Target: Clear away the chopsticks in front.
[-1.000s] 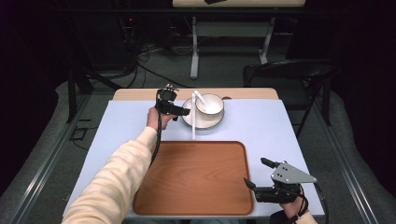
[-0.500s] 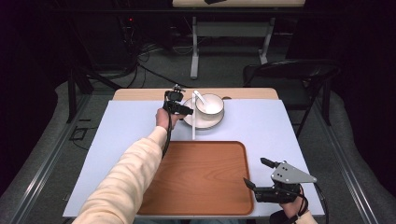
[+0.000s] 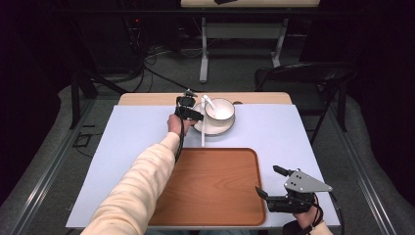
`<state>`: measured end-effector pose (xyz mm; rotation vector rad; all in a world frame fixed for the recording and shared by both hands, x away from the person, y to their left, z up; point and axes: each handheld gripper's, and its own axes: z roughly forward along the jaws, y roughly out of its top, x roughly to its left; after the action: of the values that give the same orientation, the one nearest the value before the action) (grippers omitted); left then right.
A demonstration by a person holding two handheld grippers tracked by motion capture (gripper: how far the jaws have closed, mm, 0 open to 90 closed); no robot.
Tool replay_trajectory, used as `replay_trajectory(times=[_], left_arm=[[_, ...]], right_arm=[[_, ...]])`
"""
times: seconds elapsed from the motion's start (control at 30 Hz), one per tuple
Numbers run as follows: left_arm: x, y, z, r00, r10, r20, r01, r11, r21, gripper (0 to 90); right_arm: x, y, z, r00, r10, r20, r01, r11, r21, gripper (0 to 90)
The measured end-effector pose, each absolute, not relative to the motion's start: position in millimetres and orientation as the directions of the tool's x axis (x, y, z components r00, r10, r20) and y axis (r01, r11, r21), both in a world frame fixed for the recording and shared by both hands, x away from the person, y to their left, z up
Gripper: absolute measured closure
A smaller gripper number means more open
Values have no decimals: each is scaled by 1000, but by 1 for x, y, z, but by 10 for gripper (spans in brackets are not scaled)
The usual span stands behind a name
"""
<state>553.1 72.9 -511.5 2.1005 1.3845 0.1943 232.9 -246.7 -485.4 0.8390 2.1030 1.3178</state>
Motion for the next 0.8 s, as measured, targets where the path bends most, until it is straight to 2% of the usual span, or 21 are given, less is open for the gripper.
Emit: replay_trajectory(times=[0.23,0.67,0.8], left_arm=[[553,68,-512,449,873,-189,777,-278,565,609],[558,69,-518,380,898,-223,810,-206,549,673],[560,71,-521,345,902,-260,832,-165,530,677]], right_arm=[[233,-247,-486,-676,730,-100,228,337,914,144],[233,-247,-485,-679,728,-98,227,334,915,144],[234,-247,-485,-678,729,-95,231,335,914,144]])
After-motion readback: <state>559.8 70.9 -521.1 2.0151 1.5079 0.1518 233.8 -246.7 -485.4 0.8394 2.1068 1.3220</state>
